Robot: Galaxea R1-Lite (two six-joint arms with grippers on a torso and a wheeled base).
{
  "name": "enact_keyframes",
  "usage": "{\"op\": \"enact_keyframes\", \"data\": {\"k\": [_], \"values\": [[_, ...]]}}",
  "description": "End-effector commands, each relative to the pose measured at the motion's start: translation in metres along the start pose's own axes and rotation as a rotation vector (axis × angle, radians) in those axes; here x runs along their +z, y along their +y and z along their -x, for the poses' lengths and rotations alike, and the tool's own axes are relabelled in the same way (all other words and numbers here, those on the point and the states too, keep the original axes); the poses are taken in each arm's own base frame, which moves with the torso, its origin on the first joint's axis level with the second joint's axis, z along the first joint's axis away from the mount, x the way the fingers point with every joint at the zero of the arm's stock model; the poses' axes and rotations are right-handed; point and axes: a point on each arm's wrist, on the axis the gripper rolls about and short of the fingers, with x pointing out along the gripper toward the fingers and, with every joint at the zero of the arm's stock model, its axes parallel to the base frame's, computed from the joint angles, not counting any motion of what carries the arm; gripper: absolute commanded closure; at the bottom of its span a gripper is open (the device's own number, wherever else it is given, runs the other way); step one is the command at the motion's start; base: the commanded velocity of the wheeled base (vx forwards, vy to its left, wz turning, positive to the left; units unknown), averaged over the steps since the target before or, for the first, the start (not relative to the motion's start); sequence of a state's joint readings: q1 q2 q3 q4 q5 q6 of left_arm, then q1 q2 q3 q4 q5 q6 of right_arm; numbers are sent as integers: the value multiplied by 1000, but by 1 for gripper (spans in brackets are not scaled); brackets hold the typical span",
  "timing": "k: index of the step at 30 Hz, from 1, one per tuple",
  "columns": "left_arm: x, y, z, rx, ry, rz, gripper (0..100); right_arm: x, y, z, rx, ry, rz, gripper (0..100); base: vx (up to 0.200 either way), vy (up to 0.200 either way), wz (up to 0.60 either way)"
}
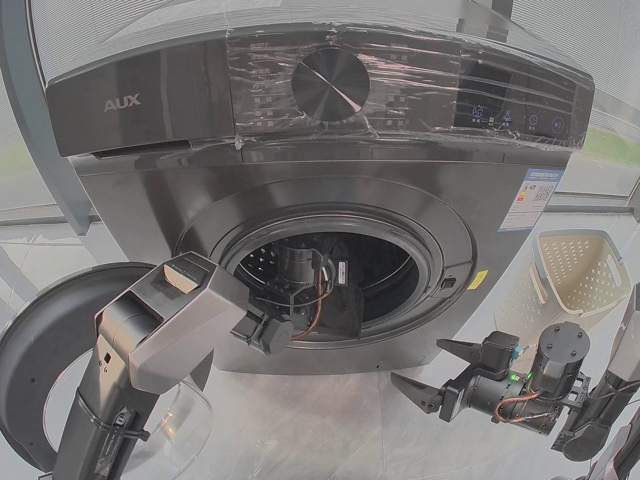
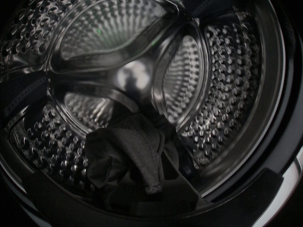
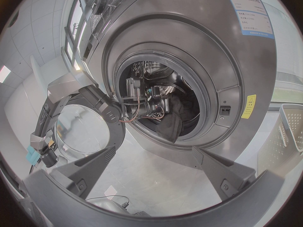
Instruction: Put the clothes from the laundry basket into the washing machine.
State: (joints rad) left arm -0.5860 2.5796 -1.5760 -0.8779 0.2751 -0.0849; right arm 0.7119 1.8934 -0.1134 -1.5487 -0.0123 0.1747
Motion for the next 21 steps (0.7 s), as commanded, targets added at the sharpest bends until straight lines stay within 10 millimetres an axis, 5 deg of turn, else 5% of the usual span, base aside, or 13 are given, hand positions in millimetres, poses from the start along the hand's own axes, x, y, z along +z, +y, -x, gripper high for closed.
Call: {"op": "enact_keyframes", "data": {"k": [1, 21], "values": [[17, 12, -16, 40, -99, 27, 100, 0, 0, 0, 1, 1, 0, 0, 0, 0, 0], [20, 29, -44, 97, -179, 43, 100, -2, 0, 1, 1, 10, 0, 0, 0, 0, 0]]}}
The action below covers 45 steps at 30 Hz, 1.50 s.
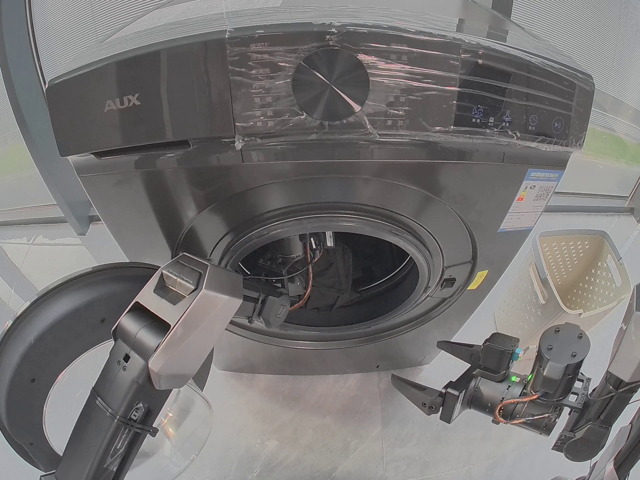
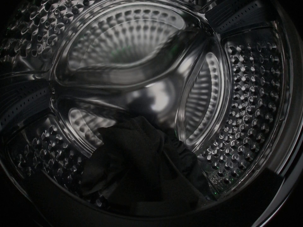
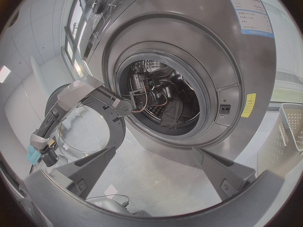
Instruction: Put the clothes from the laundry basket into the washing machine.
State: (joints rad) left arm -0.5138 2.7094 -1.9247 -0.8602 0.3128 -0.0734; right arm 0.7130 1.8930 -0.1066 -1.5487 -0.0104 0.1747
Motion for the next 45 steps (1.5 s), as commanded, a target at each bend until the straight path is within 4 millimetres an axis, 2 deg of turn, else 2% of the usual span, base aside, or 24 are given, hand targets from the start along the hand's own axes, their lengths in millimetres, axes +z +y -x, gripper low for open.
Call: {"op": "enact_keyframes", "data": {"k": [1, 4, 5, 8, 11, 17, 25, 29, 30, 40, 45], "values": [[-11, 2, 1, 3, 25, -8, 100, -1, 0, 0, -1, 5, 0, 0, 0, 0, 0], [-14, -2, 8, -6, 60, -17, 100, -1, 0, -1, -1, 6, 0, 0, 0, 0, 0], [-14, -4, 10, -9, 68, -18, 0, -1, 0, -1, -1, 6, 0, 0, 0, 0, 0], [-12, -11, 21, -36, 96, -27, 0, -2, 0, 0, -1, 8, 0, 0, 0, 0, 0], [-13, -24, 48, -114, 184, -52, 0, -1, 0, 0, 1, 5, 0, 0, 0, 0, 0], [-34, -34, 76, -204, 302, -88, 0, -1, 0, 0, 2, 4, 0, 0, 0, 0, 0], [-66, -25, 79, -205, 372, -135, 0, 0, 0, 0, 3, 2, 0, 0, 0, 0, 0], [-74, -21, 77, -195, 380, -145, 0, 0, 0, 1, 3, 1, 0, 0, 0, 0, 0], [-74, -21, 77, -195, 380, -145, 100, 0, 0, 1, 3, 1, 0, 0, 0, 0, 0], [-78, -20, 72, -189, 367, -141, 100, 1, 1, 0, 4, -4, 0, 0, 0, 0, 0], [-56, -21, 46, -143, 237, -98, 100, 1, 1, 0, 4, -5, 0, 0, 0, 0, 0]]}}
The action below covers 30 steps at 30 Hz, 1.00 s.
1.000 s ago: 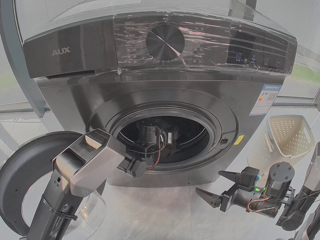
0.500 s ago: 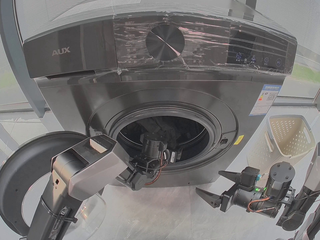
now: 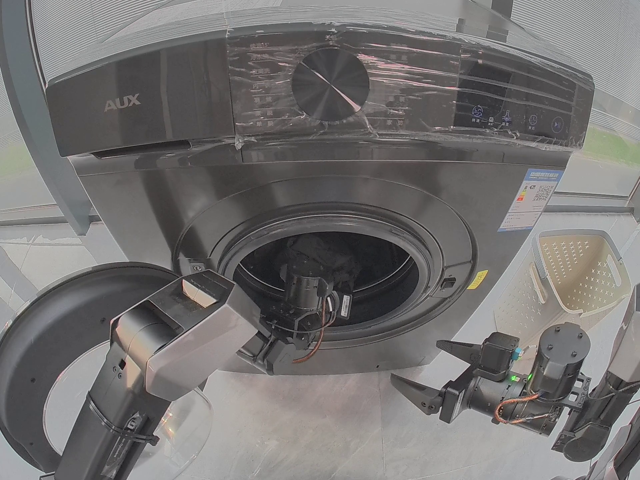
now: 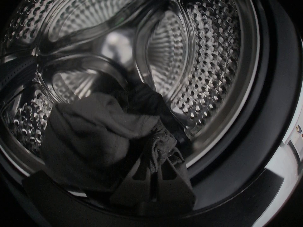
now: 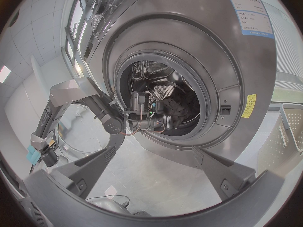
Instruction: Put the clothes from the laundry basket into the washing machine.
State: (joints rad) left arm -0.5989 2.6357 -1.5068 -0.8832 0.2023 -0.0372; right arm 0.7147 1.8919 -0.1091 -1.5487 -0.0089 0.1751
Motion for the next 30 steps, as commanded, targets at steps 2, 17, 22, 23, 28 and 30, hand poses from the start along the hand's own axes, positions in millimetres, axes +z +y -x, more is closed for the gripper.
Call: {"op": "enact_keyframes", "data": {"k": [2, 17, 22, 23, 28, 30], "values": [[32, 10, -19, 67, -147, 45, 100, 0, 0, 0, 0, -2, 0, 0, 0, 0, 0], [53, 40, -47, 151, -291, 84, 100, 1, 0, 0, -1, -4, 0, 0, 0, 0, 0], [51, 38, -46, 149, -271, 78, 0, 1, 0, 0, -1, -4, 0, 0, 0, 0, 0], [51, 38, -46, 149, -268, 79, 0, 1, 0, 0, -1, -4, 0, 0, 0, 0, 0], [48, 32, -44, 135, -255, 81, 0, 1, -1, 0, -3, -3, 0, 0, 0, 0, 0], [48, 28, -40, 128, -244, 80, 0, 0, 0, 0, -1, -3, 0, 0, 0, 0, 0]]}}
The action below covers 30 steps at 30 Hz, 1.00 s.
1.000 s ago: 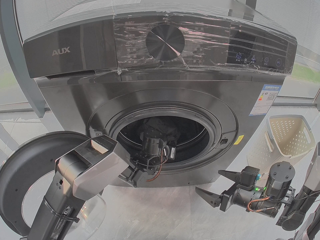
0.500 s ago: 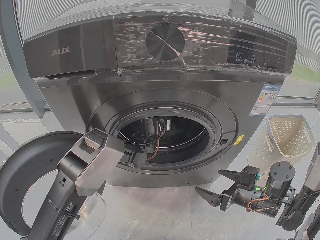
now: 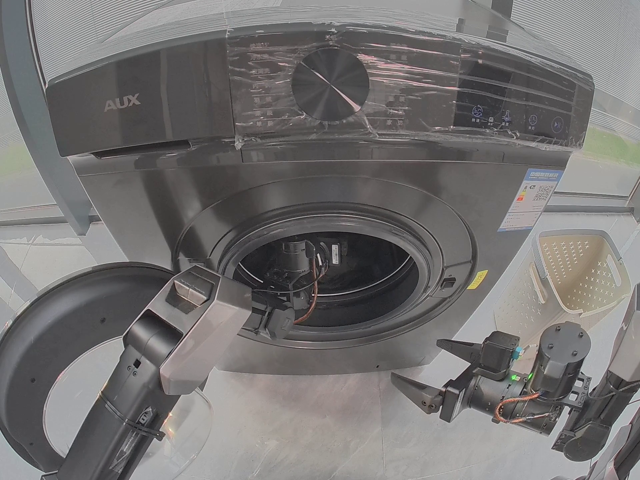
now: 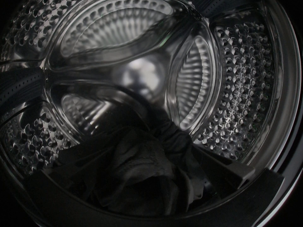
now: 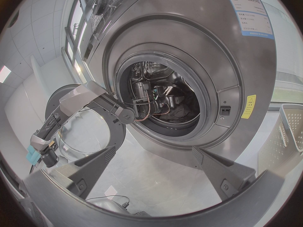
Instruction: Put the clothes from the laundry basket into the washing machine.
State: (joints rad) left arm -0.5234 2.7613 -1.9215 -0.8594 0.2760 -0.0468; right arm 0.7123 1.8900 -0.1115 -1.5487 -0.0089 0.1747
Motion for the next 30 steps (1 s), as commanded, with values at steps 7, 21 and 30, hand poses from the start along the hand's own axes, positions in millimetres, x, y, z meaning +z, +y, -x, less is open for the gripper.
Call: {"op": "enact_keyframes", "data": {"k": [7, 21, 30], "values": [[3, -28, 35, -63, 97, -9, 0, -1, 0, 1, 2, 4, 0, 0, 0, 0, 0], [27, -91, 132, -252, 199, -23, 0, 2, 1, 5, 5, -10, 1, 0, 0, 0, 0], [27, -81, 154, -258, 235, -46, 0, 2, 1, 7, 5, -7, 1, 0, 0, 0, 0]]}}
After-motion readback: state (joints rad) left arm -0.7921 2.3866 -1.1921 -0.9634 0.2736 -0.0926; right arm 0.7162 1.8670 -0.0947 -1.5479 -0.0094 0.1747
